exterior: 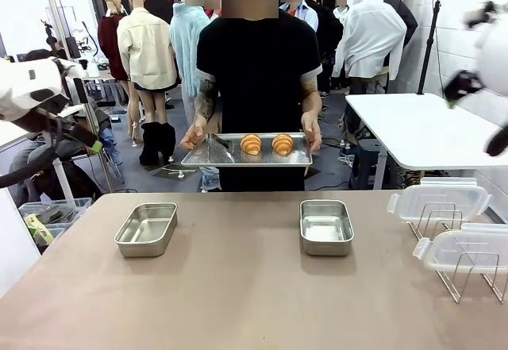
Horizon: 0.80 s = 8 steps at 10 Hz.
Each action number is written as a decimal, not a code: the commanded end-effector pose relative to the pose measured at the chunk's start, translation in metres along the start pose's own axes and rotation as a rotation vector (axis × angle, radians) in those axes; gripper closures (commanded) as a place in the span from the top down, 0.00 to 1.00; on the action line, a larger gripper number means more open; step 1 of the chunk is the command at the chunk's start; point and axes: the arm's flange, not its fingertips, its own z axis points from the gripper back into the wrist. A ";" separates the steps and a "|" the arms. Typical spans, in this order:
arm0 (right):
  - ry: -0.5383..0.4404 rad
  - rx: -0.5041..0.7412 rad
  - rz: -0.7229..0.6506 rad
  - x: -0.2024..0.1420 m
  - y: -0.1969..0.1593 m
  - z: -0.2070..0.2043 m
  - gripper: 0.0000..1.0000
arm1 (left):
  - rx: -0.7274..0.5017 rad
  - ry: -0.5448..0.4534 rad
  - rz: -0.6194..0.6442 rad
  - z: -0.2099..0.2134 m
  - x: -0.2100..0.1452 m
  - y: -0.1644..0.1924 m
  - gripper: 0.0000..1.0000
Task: Place the bread in airtight containers.
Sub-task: Lift both Airtight Container.
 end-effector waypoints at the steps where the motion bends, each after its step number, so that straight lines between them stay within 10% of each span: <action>1: 0.162 0.202 0.024 0.037 0.032 -0.049 1.00 | -0.030 0.082 0.065 -0.004 0.003 -0.008 1.00; 6: 0.424 0.173 -0.125 -0.009 0.111 -0.165 1.00 | -0.071 0.252 0.362 -0.094 -0.024 0.018 1.00; 8: 0.381 0.229 -0.109 0.000 0.104 -0.163 1.00 | -0.059 0.261 0.275 -0.086 -0.031 0.011 1.00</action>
